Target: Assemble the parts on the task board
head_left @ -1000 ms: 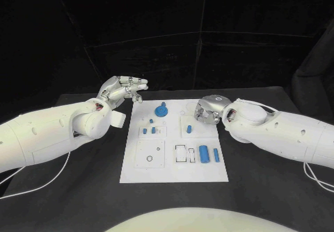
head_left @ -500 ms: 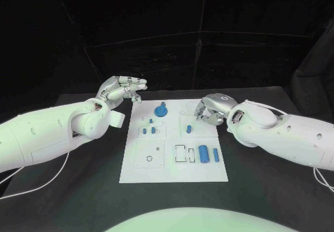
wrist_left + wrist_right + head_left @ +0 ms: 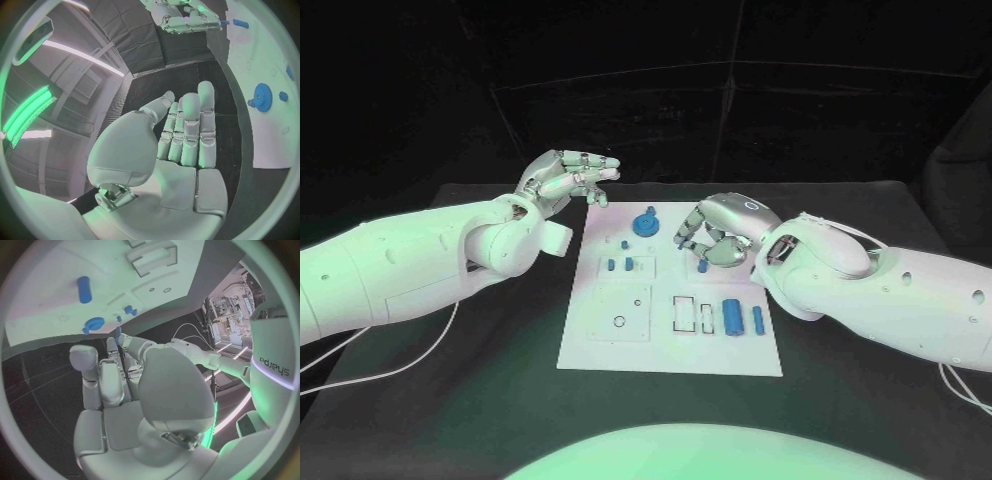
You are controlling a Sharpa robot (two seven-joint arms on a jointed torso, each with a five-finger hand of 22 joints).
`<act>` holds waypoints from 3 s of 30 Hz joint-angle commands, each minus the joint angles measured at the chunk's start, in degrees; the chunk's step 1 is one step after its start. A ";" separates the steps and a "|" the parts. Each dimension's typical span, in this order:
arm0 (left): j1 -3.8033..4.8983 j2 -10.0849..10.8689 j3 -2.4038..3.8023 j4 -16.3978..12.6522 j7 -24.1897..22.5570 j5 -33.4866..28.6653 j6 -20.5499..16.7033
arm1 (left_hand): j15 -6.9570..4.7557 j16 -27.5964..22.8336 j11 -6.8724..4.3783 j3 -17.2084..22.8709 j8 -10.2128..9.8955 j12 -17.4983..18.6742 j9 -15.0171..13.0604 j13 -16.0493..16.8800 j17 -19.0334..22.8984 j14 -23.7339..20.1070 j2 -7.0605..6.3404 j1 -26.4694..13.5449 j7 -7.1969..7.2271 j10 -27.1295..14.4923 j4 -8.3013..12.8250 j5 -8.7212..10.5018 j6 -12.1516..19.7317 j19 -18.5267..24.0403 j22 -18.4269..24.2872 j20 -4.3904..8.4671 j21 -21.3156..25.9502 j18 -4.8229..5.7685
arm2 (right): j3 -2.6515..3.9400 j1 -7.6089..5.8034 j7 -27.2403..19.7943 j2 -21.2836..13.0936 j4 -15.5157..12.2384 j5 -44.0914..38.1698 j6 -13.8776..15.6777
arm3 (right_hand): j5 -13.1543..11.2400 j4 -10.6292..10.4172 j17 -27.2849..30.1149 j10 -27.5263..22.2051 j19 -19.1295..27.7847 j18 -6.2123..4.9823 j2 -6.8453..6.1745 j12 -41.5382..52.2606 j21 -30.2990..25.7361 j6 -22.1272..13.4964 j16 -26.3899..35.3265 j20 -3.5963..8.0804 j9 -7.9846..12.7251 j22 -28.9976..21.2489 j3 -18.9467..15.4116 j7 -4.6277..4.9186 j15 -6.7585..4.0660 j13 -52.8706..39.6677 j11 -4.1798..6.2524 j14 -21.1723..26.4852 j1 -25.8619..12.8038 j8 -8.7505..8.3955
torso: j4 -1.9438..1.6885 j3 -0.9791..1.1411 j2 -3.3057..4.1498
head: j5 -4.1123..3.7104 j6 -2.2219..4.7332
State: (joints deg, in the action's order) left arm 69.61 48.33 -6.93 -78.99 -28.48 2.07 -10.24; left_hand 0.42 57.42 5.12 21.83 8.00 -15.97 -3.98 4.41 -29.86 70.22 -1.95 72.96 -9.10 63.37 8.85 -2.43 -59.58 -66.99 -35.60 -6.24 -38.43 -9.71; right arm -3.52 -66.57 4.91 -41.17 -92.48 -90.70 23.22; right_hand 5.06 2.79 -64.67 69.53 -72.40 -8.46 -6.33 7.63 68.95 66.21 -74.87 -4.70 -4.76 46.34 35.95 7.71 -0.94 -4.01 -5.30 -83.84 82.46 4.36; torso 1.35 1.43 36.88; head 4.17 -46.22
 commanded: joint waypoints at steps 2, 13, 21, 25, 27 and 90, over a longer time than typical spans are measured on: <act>0.12 -0.29 0.06 -0.09 -0.24 -0.26 0.73 | 0.08 -0.21 0.17 -0.41 0.17 -0.31 0.07 -0.07 0.05 -0.33 0.11 0.23 -0.38 -0.19 0.00 -0.35 -0.04 0.22 0.05 -0.03 0.34 -0.77 | -0.02 0.07 -1.47 2.38 0.89 0.64 -0.47 | 0.14 0.34 0.07 1.53 -0.32 0.65 0.14 -0.29 0.19 0.02 -0.20 -0.03 0.07 -0.05 0.18 0.46 -0.10 -0.06 1.34 -2.14 -0.28 -0.37 | -0.14 -0.15 0.01 | 1.37 -0.45; 0.20 -1.10 0.07 0.07 -0.16 -0.26 0.87 | 0.09 -0.23 0.19 -0.43 0.16 -0.32 0.07 -0.08 0.09 -0.35 0.12 0.24 -0.40 -0.22 0.01 -0.35 -0.02 0.22 0.08 -0.03 0.38 -0.76 | -0.15 3.83 -0.88 7.71 4.35 -2.19 -5.31 | -0.56 0.77 -0.13 1.10 -0.33 0.73 0.28 -0.54 0.46 -0.34 -0.41 -0.14 0.18 0.37 0.40 0.70 0.07 -0.02 1.12 -2.16 -0.68 -0.58 | 0.15 -0.05 0.07 | 4.12 -1.78; 0.21 -1.48 0.07 0.17 -0.09 -0.26 0.98 | 0.09 -0.23 0.19 -0.43 0.16 -0.32 0.07 -0.08 0.09 -0.35 0.12 0.24 -0.40 -0.22 0.01 -0.35 -0.02 0.22 0.08 -0.03 0.38 -0.76 | -0.19 5.36 -0.46 9.56 5.85 -3.49 -6.94 | -0.60 0.88 -0.13 1.01 -0.35 0.74 0.31 -0.59 0.52 -0.44 -0.44 -0.17 0.21 0.46 0.44 0.73 0.10 -0.01 1.09 -2.16 -0.72 -0.61 | 0.04 0.08 0.08 | 4.89 -2.42; 0.21 -1.59 0.07 0.21 -0.05 -0.26 1.03 | 0.09 -0.23 0.19 -0.43 0.16 -0.32 0.07 -0.08 0.09 -0.35 0.12 0.24 -0.40 -0.22 0.01 -0.35 -0.02 0.22 0.08 -0.03 0.38 -0.76 | -0.21 5.76 -0.30 10.18 6.49 -3.90 -7.53 | -0.62 0.94 -0.09 0.95 -0.32 0.73 0.31 -0.62 0.51 -0.50 -0.42 -0.18 0.22 0.42 0.46 0.75 0.12 -0.01 1.07 -2.15 -0.76 -0.63 | 0.08 0.09 0.07 | 5.20 -2.66; 0.22 -1.63 0.07 0.22 -0.03 -0.26 1.06 | 0.09 -0.23 0.19 -0.43 0.16 -0.32 0.07 -0.08 0.09 -0.35 0.12 0.24 -0.40 -0.22 0.01 -0.35 -0.02 0.22 0.08 -0.03 0.38 -0.76 | -0.22 5.94 -0.25 10.42 6.73 -4.05 -7.80 | -0.62 0.94 -0.09 0.95 -0.32 0.73 0.31 -0.62 0.51 -0.50 -0.42 -0.18 0.22 0.42 0.46 0.75 0.12 -0.01 1.07 -2.15 -0.76 -0.63 | 0.11 0.10 0.08 | 5.38 -2.81; 0.23 -1.76 0.07 0.88 0.86 -0.26 1.80 | 0.15 -0.29 0.24 -0.57 0.16 -0.39 0.08 -0.11 0.24 -0.41 0.13 0.17 -0.45 -0.29 -0.03 -0.35 0.03 0.23 0.19 -0.07 0.55 -0.74 | -1.64 6.76 0.54 12.53 7.80 -5.68 -12.51 | 0.71 1.33 0.75 -4.38 0.81 0.54 -1.58 -2.83 -0.08 -7.56 -0.34 -1.67 1.04 -0.83 -1.97 2.50 1.74 0.32 -0.82 -1.80 -4.53 -0.78 | 0.12 0.07 0.03 | 6.38 -3.78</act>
State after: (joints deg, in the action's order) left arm 69.72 46.57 -6.92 -78.11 -27.58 2.04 -9.20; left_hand 0.43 57.42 5.12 21.51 8.00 -15.97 -3.97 4.35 -29.67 70.23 -1.95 72.97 -9.10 63.37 8.85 -2.43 -59.58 -66.99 -35.46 -6.24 -38.17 -9.71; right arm -4.83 -60.00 5.72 -28.69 -84.63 -96.38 12.44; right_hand 5.52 4.18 -63.98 65.38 -71.54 -8.46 -7.86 4.81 69.18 58.87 -75.08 -5.96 -3.63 45.56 34.31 10.25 0.42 -3.62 -6.13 -83.94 78.59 3.26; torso 1.49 1.49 36.91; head 10.51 -50.01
